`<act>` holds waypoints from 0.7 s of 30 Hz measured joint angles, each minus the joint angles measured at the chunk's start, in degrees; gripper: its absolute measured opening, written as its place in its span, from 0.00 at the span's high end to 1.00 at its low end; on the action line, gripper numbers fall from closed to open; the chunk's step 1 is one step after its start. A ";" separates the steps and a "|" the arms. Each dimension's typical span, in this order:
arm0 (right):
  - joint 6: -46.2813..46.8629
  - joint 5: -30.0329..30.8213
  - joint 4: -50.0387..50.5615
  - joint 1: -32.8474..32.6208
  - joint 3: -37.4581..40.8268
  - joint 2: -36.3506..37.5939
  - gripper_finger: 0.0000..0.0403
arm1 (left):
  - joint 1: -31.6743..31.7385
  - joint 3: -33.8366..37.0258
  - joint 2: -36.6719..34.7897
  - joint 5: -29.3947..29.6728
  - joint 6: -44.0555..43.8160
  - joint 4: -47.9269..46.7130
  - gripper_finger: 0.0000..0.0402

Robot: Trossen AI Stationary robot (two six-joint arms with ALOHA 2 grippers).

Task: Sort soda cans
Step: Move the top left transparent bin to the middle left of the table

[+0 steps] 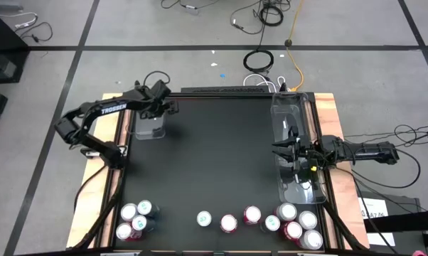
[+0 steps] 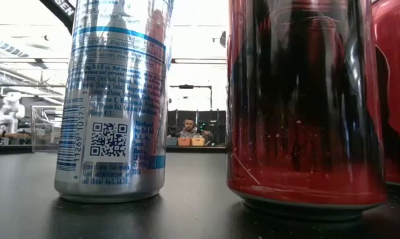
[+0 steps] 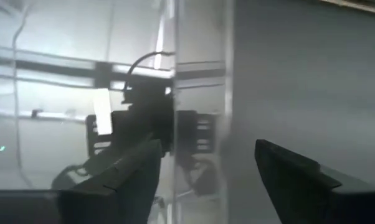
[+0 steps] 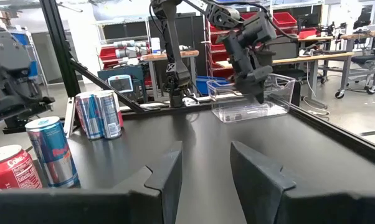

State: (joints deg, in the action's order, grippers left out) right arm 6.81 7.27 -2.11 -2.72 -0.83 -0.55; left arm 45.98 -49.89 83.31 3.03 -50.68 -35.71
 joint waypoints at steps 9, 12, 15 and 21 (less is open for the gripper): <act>0.00 0.00 0.00 0.00 0.01 -0.01 0.68 | -1.66 0.00 0.22 1.30 -5.36 -1.70 0.77; 0.00 -0.01 0.00 -0.02 0.01 0.00 0.68 | -3.33 -0.01 0.20 2.62 -7.31 -1.93 0.94; 0.00 0.00 0.00 -0.02 0.01 0.01 0.68 | -5.88 -0.09 0.17 2.91 -10.71 -2.43 0.96; 0.00 -0.02 -0.01 -0.01 0.01 -0.01 0.68 | -15.05 -0.07 -0.84 3.43 -20.36 -4.38 0.98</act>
State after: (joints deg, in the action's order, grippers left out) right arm 6.81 7.25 -2.12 -2.73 -0.82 -0.56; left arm 30.92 -49.95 82.47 6.46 -71.04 -40.09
